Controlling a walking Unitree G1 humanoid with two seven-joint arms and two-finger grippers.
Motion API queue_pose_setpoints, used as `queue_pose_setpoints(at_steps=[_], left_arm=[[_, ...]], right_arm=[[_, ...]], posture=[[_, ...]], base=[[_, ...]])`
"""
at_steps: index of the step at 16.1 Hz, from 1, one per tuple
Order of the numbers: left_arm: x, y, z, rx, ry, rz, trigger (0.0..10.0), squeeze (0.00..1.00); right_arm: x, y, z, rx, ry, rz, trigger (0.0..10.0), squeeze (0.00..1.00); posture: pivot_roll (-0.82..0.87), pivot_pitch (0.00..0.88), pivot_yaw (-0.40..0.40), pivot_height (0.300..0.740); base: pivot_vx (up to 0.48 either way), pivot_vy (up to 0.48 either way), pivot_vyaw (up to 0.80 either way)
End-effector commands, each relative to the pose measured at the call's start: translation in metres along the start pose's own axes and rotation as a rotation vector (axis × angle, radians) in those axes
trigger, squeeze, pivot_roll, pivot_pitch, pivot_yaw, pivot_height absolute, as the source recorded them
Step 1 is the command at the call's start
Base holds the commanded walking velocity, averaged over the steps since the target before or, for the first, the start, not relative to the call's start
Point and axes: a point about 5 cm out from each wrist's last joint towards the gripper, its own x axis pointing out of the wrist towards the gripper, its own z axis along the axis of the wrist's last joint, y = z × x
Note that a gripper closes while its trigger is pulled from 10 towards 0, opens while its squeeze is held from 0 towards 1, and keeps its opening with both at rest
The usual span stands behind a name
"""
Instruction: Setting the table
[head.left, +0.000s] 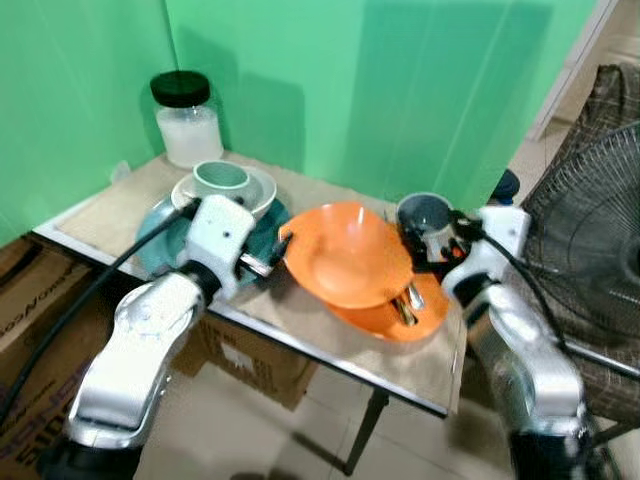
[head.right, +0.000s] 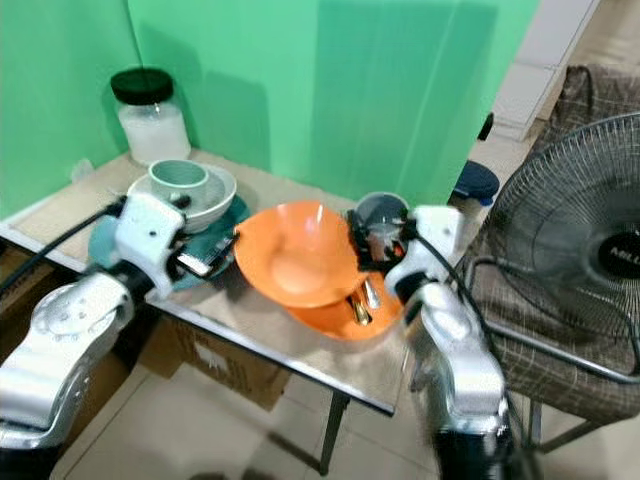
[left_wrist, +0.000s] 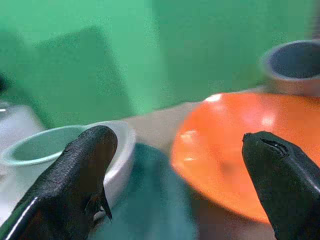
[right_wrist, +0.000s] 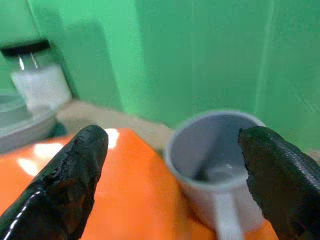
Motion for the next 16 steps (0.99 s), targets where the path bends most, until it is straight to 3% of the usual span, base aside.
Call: queue_pose_setpoints(at_steps=[1, 2, 3, 6, 13, 16], left_arm=[[0.003, -0.006, 0.005, -0.001, -0.026, -0.078, 10.0, 0.00], [0.004, -0.008, 0.006, -0.002, -0.028, -0.110, 10.0, 0.00], [0.003, -0.012, 0.006, -0.011, -0.025, -0.173, 10.0, 0.00], [0.000, -0.021, 0.004, -0.019, 0.001, -0.306, 10.0, 0.00], [-0.003, -0.023, 0.005, -0.037, 0.003, -0.356, 10.0, 0.00], [-0.005, -0.023, 0.005, -0.031, 0.010, -0.362, 10.0, 0.00]], right_arm=[[0.002, -0.008, -0.004, -0.009, 0.054, 0.018, 10.0, 1.00], [0.004, -0.011, -0.002, -0.023, 0.062, 0.029, 10.0, 0.98], [0.008, -0.018, 0.000, -0.049, 0.083, 0.039, 10.0, 0.00], [0.014, -0.030, 0.001, -0.118, 0.163, 0.056, 10.0, 0.00], [0.035, -0.030, -0.009, -0.138, 0.245, 0.108, 10.0, 0.00], [0.041, -0.042, -0.016, -0.088, 0.275, -0.012, 10.0, 0.00]], posture=[[0.11, 0.000, -0.048, 0.740], [0.11, 0.000, -0.053, 0.740], [0.10, 0.000, -0.057, 0.740], [0.10, 0.000, -0.073, 0.740], [0.10, 0.000, -0.088, 0.740], [0.11, 0.000, -0.088, 0.740]], base=[[0.000, 0.000, 0.00], [0.000, 0.000, 0.00], [0.000, 0.000, 0.00], [0.000, 0.000, 0.00], [0.000, 0.000, 0.00], [0.000, 0.000, 0.00]])
